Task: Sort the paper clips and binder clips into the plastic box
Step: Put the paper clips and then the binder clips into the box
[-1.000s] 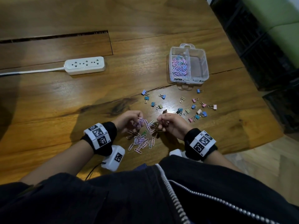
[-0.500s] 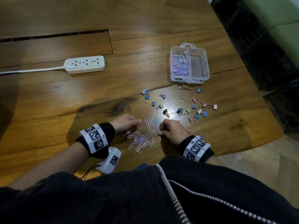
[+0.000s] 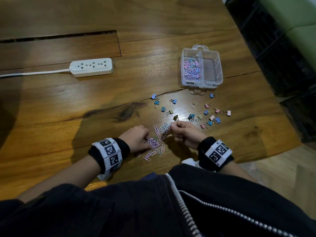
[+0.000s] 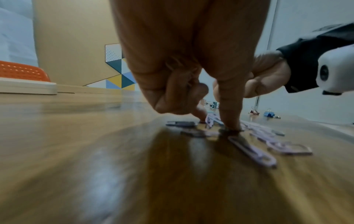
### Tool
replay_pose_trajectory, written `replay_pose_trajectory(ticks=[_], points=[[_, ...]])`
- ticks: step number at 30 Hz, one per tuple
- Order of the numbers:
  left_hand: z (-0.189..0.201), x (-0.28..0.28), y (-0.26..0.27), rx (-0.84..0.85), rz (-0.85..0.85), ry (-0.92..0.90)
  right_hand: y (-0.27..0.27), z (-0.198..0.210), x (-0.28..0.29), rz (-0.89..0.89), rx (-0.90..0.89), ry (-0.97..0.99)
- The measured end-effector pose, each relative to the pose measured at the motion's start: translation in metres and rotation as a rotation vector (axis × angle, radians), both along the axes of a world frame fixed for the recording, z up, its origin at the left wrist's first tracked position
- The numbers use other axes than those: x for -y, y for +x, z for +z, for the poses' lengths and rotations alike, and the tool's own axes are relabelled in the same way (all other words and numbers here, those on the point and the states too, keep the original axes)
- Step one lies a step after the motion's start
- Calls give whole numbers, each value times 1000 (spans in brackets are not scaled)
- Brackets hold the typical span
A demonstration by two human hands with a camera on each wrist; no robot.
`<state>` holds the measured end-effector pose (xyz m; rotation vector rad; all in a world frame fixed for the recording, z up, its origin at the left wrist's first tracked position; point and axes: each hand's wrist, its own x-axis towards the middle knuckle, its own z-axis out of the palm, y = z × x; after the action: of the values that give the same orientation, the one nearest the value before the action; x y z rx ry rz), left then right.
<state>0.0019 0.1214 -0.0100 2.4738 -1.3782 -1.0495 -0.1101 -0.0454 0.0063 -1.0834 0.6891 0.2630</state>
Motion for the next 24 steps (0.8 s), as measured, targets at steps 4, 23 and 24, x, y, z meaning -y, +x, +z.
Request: replay_pose_trajectory(ticks=[4,23,24], points=[[1,11,-4,0,9,13,1,-2,-2,-103,20,164],[21,5,6,-678,522,-174,-9,-12,-30,896,190,-1268],[21,4,3,-504,399,-124,-8,-12,-28,903,179,-1274]])
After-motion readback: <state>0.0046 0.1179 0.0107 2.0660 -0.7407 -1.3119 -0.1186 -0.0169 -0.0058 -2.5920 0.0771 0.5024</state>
